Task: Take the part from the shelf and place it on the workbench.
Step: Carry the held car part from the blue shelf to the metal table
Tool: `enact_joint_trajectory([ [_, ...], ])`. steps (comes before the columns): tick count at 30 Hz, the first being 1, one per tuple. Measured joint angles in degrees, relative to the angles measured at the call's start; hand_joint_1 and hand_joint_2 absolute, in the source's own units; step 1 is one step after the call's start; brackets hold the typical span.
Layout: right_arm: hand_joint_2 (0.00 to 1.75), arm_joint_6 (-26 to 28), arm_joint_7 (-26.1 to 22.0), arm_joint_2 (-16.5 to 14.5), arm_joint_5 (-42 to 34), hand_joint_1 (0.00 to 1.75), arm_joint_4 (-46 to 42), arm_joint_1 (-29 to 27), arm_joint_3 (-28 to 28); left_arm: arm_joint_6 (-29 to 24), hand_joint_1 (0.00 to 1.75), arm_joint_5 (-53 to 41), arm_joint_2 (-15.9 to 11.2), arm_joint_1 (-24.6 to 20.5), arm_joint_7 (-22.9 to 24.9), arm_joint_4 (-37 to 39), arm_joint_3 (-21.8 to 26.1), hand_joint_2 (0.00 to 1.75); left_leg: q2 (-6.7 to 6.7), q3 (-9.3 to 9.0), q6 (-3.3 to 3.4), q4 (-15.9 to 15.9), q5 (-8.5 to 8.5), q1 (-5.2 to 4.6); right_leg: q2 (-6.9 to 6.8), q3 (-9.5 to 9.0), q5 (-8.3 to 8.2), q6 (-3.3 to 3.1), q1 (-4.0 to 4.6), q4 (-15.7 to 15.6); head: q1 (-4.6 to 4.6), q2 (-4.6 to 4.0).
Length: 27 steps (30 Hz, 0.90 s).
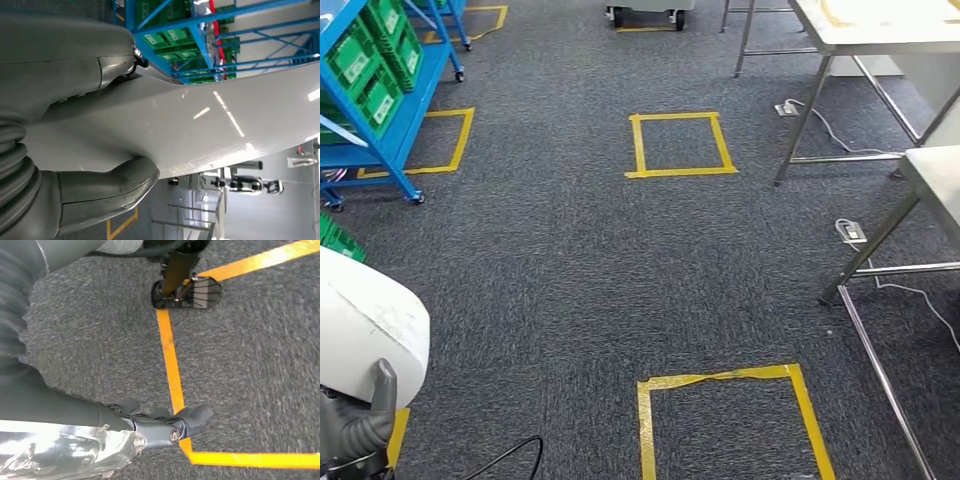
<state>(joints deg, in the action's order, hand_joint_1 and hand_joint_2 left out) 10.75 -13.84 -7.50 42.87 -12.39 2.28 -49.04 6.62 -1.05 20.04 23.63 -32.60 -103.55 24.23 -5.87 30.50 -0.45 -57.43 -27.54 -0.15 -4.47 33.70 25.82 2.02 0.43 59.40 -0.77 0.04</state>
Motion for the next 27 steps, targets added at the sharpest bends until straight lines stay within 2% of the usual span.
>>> enact_joint_trajectory([
  [2,1.75,0.2,0.3,0.1,-0.6,0.0,0.0,0.0,-0.1,0.3,1.75,-0.4,0.0,-0.1,0.0,-0.2,0.1,1.75,-1.17,-0.22,-0.6,0.2,-0.08,0.04,1.42,0.27,-0.28,-0.69,0.14,-0.2,0.03,0.0],
  [3,1.75,0.2,0.5,0.2,-1.2,0.0,0.0,0.0,-0.2,0.8,1.75,-0.8,0.1,-0.3,-0.1,-0.3,0.1,1.75,-0.83,-0.28,-0.92,0.0,-0.39,0.16,2.13,0.24,-0.45,-1.03,0.06,-0.4,0.07,0.0],
  [4,1.75,0.1,0.6,0.3,-1.9,0.0,0.0,-0.1,-0.4,1.5,1.75,-1.4,0.1,-0.4,-0.4,-0.4,0.1,1.75,0.25,-0.01,-1.21,-0.8,-1.2,0.29,2.8,0.15,-0.66,-1.39,-0.09,-0.7,0.14,0.0],
  [5,1.75,-0.2,0.6,0.4,-2.9,0.0,0.0,0.0,-0.9,2.0,1.75,-2.0,0.1,-0.4,-0.8,-0.5,0.0,1.75,1.83,0.92,-1.45,-3.1,-2.68,0.41,3.54,-0.04,-0.86,-1.7,-0.29,-1.0,0.26,0.0],
  [6,1.75,-0.8,0.5,0.5,-3.8,0.0,0.0,0.1,-1.4,2.2,1.75,-2.2,0.1,-0.5,-1.2,-0.6,0.0,1.75,3.61,2.42,-1.59,-6.4,-4.5,0.52,4.28,0.01,-0.98,-1.89,-0.38,-1.0,0.4,0.0],
  [7,1.75,-1.5,0.2,0.5,-4.5,0.0,0.0,0.2,-2.0,1.9,1.75,-2.3,0.1,-0.5,-1.5,-0.6,-0.1,1.75,4.68,4.37,-1.68,-10.4,-6.31,0.57,5.11,0.09,-1.06,-2.03,-0.44,-1.0,0.47,0.0],
  [8,1.75,-2.0,0.0,0.6,-4.9,0.0,0.0,0.3,-2.5,1.5,1.75,-2.2,0.1,-0.6,-1.7,-0.6,-0.2,1.75,5.2,6.16,-1.75,-13.8,-7.48,0.6,6.01,0.16,-1.09,-2.07,-0.46,-1.0,0.52,0.0],
  [9,1.75,-2.4,-0.2,0.6,-4.8,0.0,0.0,0.2,-2.9,1.2,1.75,-2.2,0.1,-0.8,-1.7,-0.6,-0.2,1.75,5.4,7.19,-1.78,-15.5,-7.48,0.63,6.9,0.17,-1.12,-2.07,-0.47,-1.0,0.54,0.0],
  [10,1.75,-2.7,-0.6,0.6,-4.5,0.0,0.0,0.1,-3.1,1.3,1.75,-2.2,0.1,-1.1,-1.6,-0.6,-0.3,1.75,5.54,7.28,-1.79,-15.1,-6.37,0.67,7.78,0.15,-1.17,-2.01,-0.51,-1.0,0.52,0.0],
  [11,1.75,-3.0,-1.2,0.6,-4.0,0.0,0.0,0.0,-3.3,1.7,1.75,-2.3,0.1,-1.4,-1.5,-0.6,-0.3,1.75,5.77,6.34,-1.79,-12.8,-4.41,0.74,8.63,0.13,-1.23,-1.89,-0.58,-1.0,0.53,0.0],
  [12,1.75,-3.6,-2.2,0.6,-3.4,0.0,0.0,-0.1,-3.4,2.3,1.75,-2.4,0.1,-1.8,-1.2,-0.6,-0.3,1.75,6.73,4.7,-1.84,-9.0,-2.11,0.92,9.49,0.15,-1.3,-1.68,-0.68,-1.0,0.56,0.0],
  [13,1.75,-4.2,-3.3,0.6,-2.7,0.0,0.0,-0.1,-3.4,2.6,1.75,-2.6,0.1,-2.3,-0.8,-0.4,-0.3,1.75,8.35,2.98,-1.9,-5.1,-0.49,1.17,10.3,0.31,-1.32,-1.37,-0.67,-0.8,0.61,0.0],
  [15,1.75,-4.5,-4.9,0.6,-0.9,0.0,0.0,0.1,-3.3,1.5,1.75,-2.7,0.1,-3.4,0.0,0.5,-0.1,1.75,10.88,1.01,-1.71,-0.5,0.78,1.47,11.75,0.89,-1.51,-0.62,-0.75,-0.6,0.62,0.01],
  [16,1.75,-4.0,-4.6,0.5,0.3,0.0,0.1,0.1,-3.1,0.5,1.75,-1.8,0.2,-4.0,0.1,1.3,0.0,1.75,11.11,0.88,-1.35,0.0,0.64,1.39,12.41,1.2,-1.69,-0.18,-0.86,-0.6,0.61,0.01],
  [17,1.75,-3.2,-3.6,0.4,1.4,0.0,0.1,0.0,-2.8,-0.2,1.75,-0.2,0.2,-4.5,0.1,2.2,0.1,1.75,10.43,0.93,-0.85,0.1,0.75,1.3,13.04,1.48,-1.91,0.25,-1.07,-0.9,0.6,0.01],
  [18,1.75,-2.3,-2.2,0.2,2.3,0.0,0.1,-0.2,-2.6,-0.5,1.75,1.6,0.2,-5.0,-0.2,3.1,0.1,1.75,9.73,0.88,-0.36,0.2,0.9,1.23,12.8,1.72,-1.92,0.59,-1.16,-0.8,0.62,0.0],
  [19,1.75,-1.4,-0.6,0.0,2.9,0.0,0.2,-0.4,-2.3,-0.2,1.75,2.7,0.3,-5.3,-0.5,4.0,0.2,1.75,9.03,0.8,0.12,0.4,1.05,1.22,11.63,2.23,-1.38,0.82,-1.13,0.0,0.43,0.0],
  [20,1.75,-0.6,0.6,-0.2,3.2,0.0,0.2,-0.4,-2.2,0.2,1.75,3.1,0.4,-5.4,-0.9,4.8,0.2,1.75,8.24,0.74,0.5,0.6,1.16,1.21,9.87,3.27,-0.18,0.96,-1.03,2.0,0.26,0.0],
  [21,1.75,-0.2,1.5,-0.4,3.2,0.0,0.3,-0.4,-2.2,0.5,1.75,2.8,0.5,-5.5,-1.2,5.5,0.3,1.75,7.46,0.71,0.76,0.7,1.16,1.06,7.75,4.74,1.54,1.01,-0.94,5.2,0.07,0.0],
  [22,1.75,0.1,2.0,-0.6,3.1,0.0,0.3,-0.2,-2.1,0.8,1.75,2.1,0.5,-5.4,-1.3,6.0,0.3,1.75,6.62,0.7,0.94,0.7,1.12,0.88,6.24,6.61,3.46,1.1,-0.91,9.1,-0.07,0.0],
  [23,1.75,0.2,2.2,-0.7,2.7,0.0,0.3,-0.2,-2.1,1.1,1.75,1.4,0.5,-5.4,-1.4,6.4,0.3,1.75,5.75,0.7,1.02,0.7,1.07,0.71,5.48,8.3,4.93,1.18,-0.94,12.7,-0.08,0.0],
  [24,1.75,0.2,2.4,-0.7,2.4,0.0,0.3,-0.2,-2.1,1.4,1.75,0.5,0.5,-5.4,-1.4,6.6,0.3,1.75,4.9,0.66,1.07,0.7,1.0,0.59,5.14,9.23,5.5,1.2,-0.95,14.9,-0.08,0.0],
  [25,1.75,0.1,2.7,-0.7,2.0,0.0,0.3,-0.2,-2.2,1.6,1.75,-0.4,0.5,-5.4,-1.4,6.6,0.1,1.75,4.08,0.58,1.06,0.7,0.92,0.51,4.97,9.07,5.02,1.18,-0.94,14.9,-0.09,0.0],
  [26,1.75,-0.1,3.1,-0.7,1.7,0.0,0.3,-0.3,-2.3,1.6,1.75,-1.1,0.5,-5.5,-1.2,6.6,-0.1,1.75,3.34,0.44,1.01,0.7,0.8,0.47,4.67,7.69,3.6,1.09,-0.9,12.6,-0.1,0.0],
  [27,1.75,-0.4,3.7,-0.7,1.4,0.0,0.3,-0.3,-2.4,1.3,1.75,-2.2,0.6,-5.6,-1.1,6.6,-0.5,1.75,2.63,0.22,0.89,0.7,0.65,0.45,3.87,5.43,1.73,0.93,-0.82,8.8,-0.1,0.0],
])
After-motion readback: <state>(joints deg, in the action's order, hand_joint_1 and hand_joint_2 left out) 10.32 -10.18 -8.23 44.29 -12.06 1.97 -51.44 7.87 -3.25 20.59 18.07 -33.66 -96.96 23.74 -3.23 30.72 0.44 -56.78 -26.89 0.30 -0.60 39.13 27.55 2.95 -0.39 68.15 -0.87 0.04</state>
